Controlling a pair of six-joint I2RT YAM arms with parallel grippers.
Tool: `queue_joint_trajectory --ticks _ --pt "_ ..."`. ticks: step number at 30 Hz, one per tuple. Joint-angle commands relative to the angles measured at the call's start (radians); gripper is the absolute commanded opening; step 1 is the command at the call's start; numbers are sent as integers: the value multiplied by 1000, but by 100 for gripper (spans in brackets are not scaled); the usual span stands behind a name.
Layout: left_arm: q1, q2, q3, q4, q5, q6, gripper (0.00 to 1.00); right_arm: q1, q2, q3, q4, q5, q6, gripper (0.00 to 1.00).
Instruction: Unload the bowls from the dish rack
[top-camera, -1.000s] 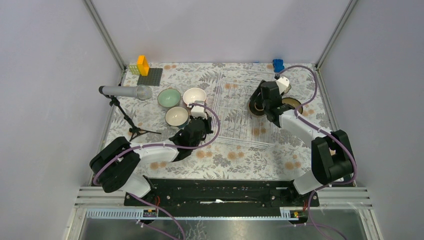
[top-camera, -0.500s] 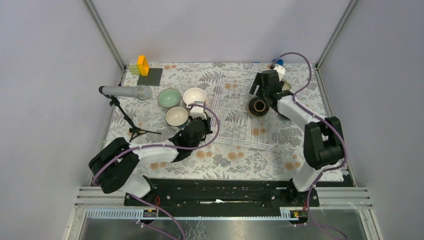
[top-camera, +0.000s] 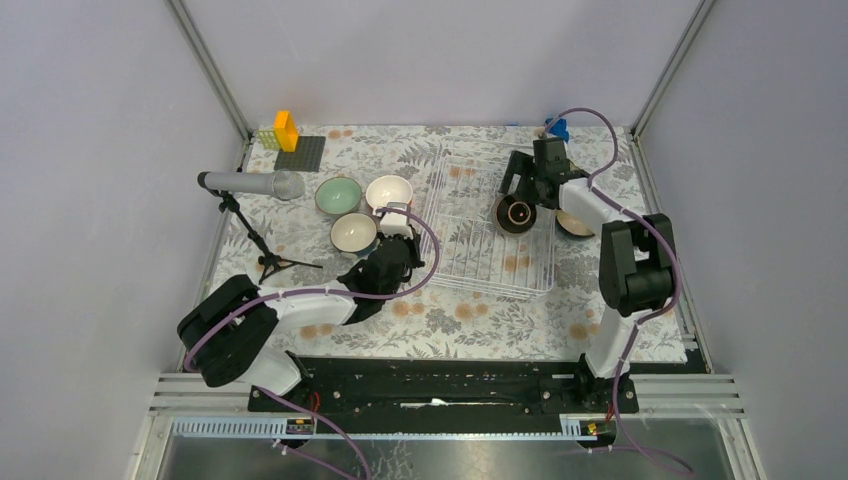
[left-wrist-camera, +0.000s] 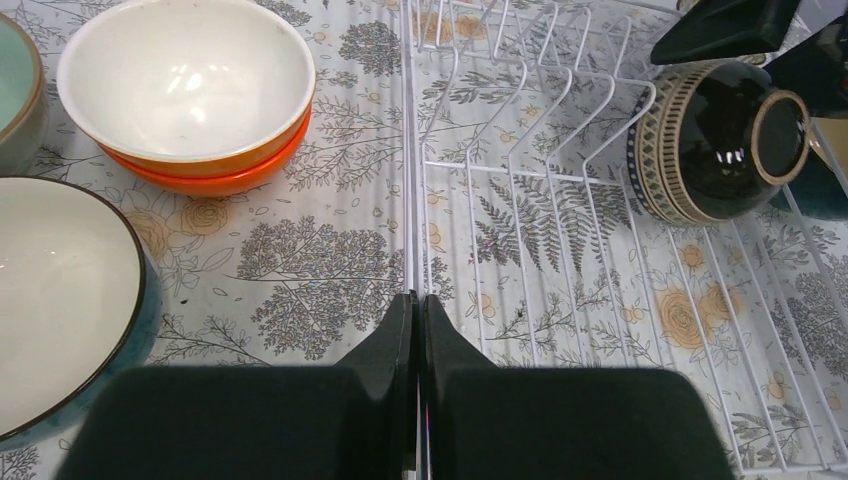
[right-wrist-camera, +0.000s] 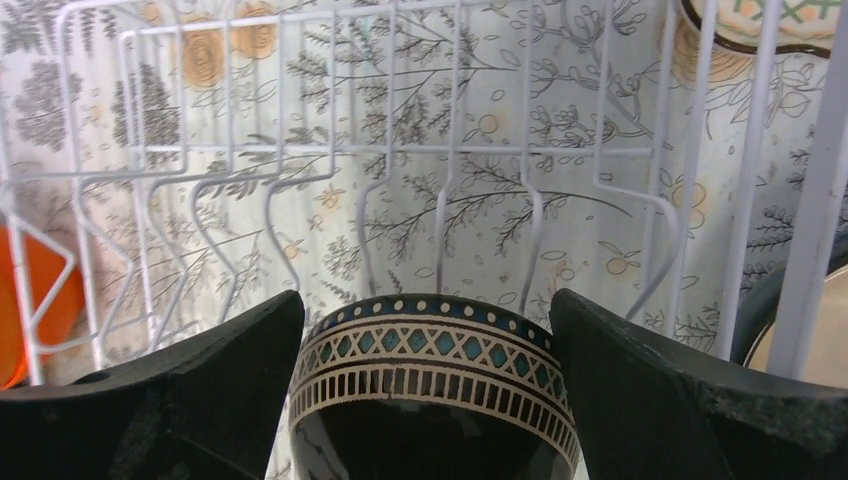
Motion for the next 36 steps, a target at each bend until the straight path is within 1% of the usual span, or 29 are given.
queue_joint_trajectory --ticks 1,4,9,16,18,19,24,29,32,36 --pt "-6 -42 9 39 3 4 0 8 -107 -38 -37 -248 18 99" --pt "-6 -43 10 35 2 5 0 8 -166 -66 -38 -316 19 98" --pt "-6 -45 10 31 1 4 0 8 -197 -123 -45 -428 5 93" --pt "-7 -50 10 30 -1 5 0 8 -250 -190 -71 -470 -20 85" --pt "-7 -52 11 29 -3 7 0 8 -284 -222 -70 -474 -21 85" --pt "-7 -52 10 29 -4 7 0 7 -304 -238 -69 -467 -23 86" --pt "-7 -56 9 28 -2 7 0 8 -404 -256 -121 -360 -34 91" --pt "-8 -56 9 28 2 4 0 29 -484 -238 -228 -146 -33 93" --pt "-6 -56 9 28 1 2 0 56 -501 -216 -301 -47 -35 90" --pt "-8 -59 9 28 -4 2 0 138 -479 -169 -417 63 -52 85"
